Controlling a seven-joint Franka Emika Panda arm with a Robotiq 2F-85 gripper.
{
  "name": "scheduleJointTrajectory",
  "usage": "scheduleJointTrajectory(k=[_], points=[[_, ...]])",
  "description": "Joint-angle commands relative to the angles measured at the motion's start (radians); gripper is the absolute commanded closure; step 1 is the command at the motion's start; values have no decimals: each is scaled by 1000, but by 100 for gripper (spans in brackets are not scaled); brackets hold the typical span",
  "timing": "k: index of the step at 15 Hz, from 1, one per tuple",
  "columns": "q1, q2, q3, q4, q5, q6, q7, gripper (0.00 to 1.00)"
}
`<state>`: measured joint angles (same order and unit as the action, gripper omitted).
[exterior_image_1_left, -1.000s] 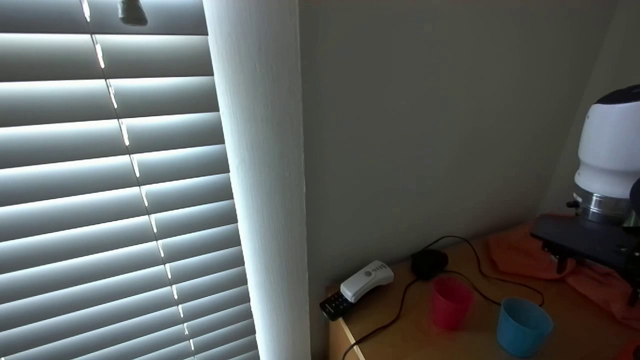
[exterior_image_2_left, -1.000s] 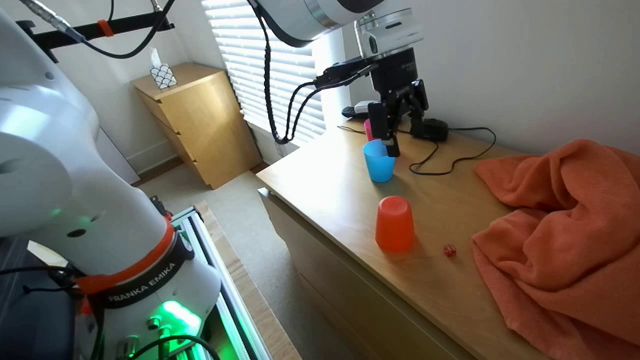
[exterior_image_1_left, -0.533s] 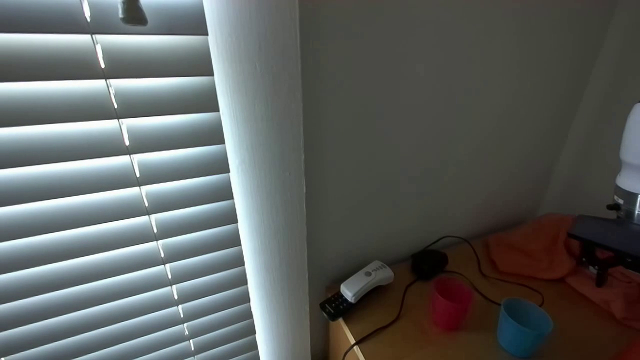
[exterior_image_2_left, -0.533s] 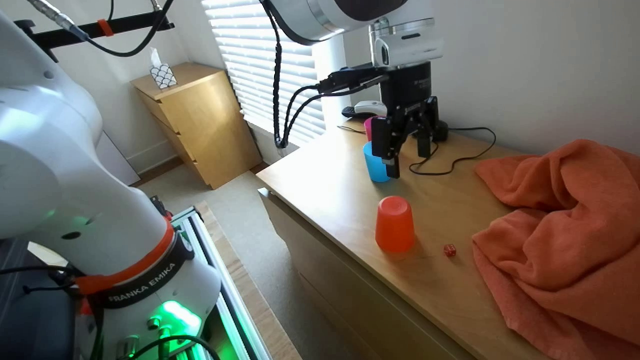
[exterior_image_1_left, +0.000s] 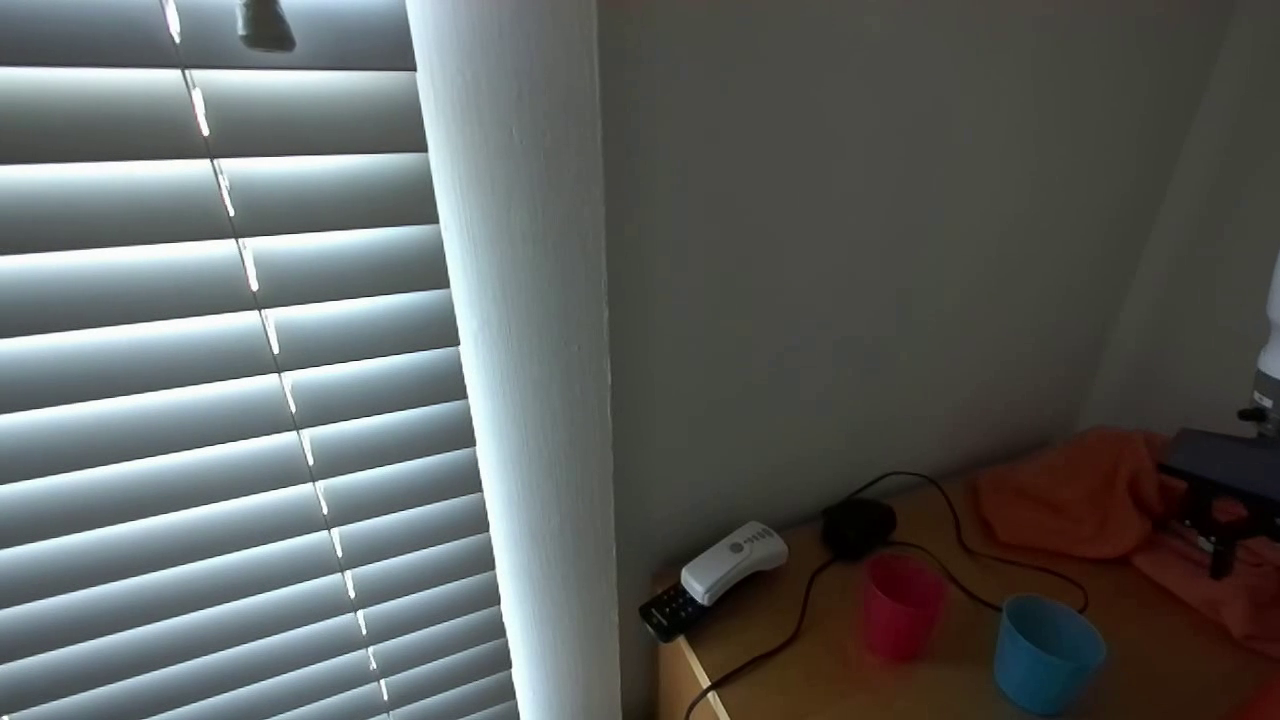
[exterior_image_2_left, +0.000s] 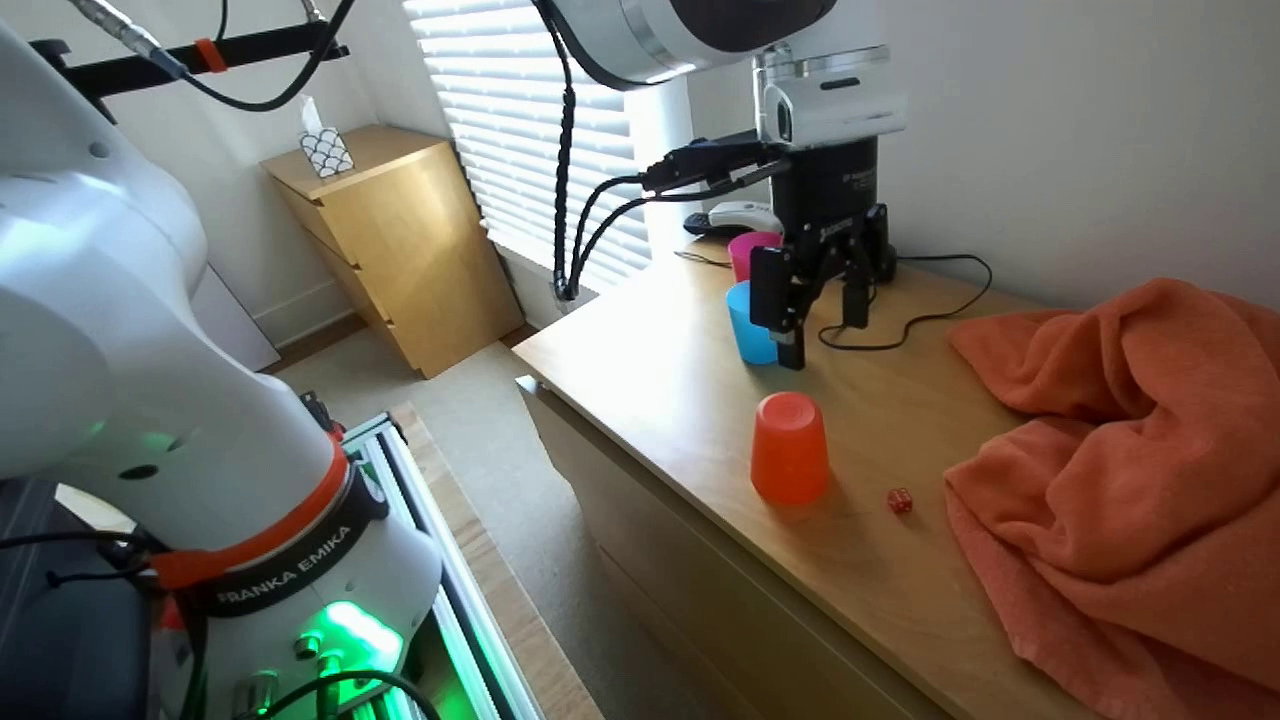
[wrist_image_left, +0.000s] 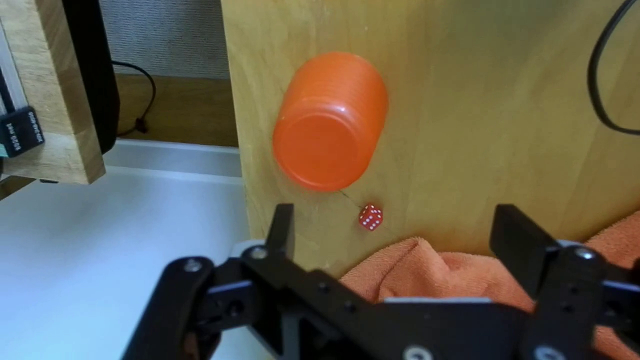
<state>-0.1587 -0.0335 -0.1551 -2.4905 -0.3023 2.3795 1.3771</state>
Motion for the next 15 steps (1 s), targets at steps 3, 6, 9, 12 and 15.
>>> scheduleJointTrajectory(k=[3,6,9,12,15], points=[[-52,2,-56,-22,194,1,-294,0],[-73,16,-80,-30,281,16,-443,0],[-90,35,-98,-28,393,-7,-602,0],[-99,65,-107,-20,464,-24,-717,0],[-108,103,-113,2,530,-36,-818,0]])
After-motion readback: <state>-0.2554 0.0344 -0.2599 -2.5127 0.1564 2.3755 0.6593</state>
